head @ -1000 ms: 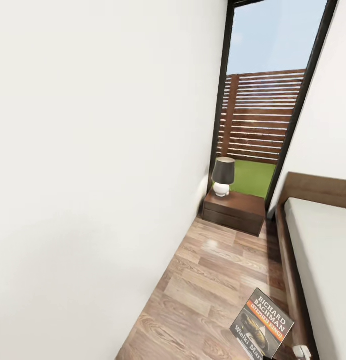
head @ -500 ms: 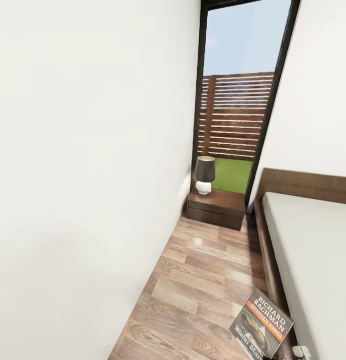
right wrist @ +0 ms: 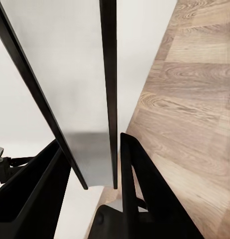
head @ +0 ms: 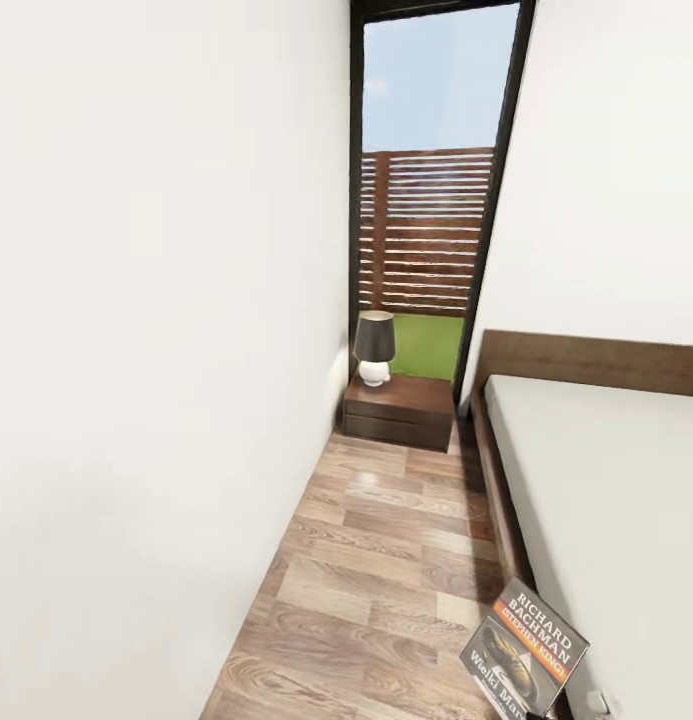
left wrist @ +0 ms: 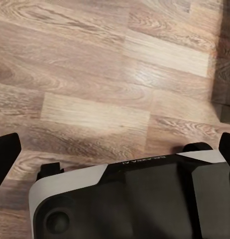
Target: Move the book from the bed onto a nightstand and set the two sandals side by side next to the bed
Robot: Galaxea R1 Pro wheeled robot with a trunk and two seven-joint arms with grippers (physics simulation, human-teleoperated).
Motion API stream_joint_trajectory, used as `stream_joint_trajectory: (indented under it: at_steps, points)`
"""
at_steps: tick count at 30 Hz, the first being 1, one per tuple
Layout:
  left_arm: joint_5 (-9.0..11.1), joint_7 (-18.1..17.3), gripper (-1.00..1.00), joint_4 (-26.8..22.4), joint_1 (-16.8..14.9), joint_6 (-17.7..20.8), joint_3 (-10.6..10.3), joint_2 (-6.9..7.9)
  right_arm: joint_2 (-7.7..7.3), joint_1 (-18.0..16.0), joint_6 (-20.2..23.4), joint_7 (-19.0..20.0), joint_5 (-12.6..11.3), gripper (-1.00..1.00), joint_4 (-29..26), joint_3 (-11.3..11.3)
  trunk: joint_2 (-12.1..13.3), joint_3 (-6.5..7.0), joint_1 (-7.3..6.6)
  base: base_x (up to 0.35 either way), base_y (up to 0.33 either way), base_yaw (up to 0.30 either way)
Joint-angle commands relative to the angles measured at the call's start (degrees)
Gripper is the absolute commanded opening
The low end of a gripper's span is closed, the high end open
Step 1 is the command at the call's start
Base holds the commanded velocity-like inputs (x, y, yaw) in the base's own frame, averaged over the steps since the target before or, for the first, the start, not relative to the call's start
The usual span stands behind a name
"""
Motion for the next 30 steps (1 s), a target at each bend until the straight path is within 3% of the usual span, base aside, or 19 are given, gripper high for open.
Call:
stream_joint_trajectory:
  at_steps: [1, 25, 30]
  points:
    - [-0.59, -0.14, 1.0, 0.03, -0.04, -0.24, 0.49, 0.02, 0.02, -0.06, 0.23, 0.22, 0.16, -1.0, 0.04, -0.32, -0.1, -0.11, 0.03, 0.0, 0.0, -0.25]
    - [-0.59, -0.14, 1.0, 0.03, -0.04, -0.24, 0.49, 0.02, 0.02, -0.04, 0.23, 0.22, 0.16, -1.0, 0.04, -0.32, -0.1, -0.11, 0.03, 0.0, 0.0, -0.246]
    - [-0.6, -0.14, 1.0, 0.03, -0.04, -0.26, 0.49, 0.02, 0.02, -0.05, 0.23, 0.22, 0.16, -1.0, 0.04, -0.32, -0.1, -0.11, 0.03, 0.0, 0.0, -0.106]
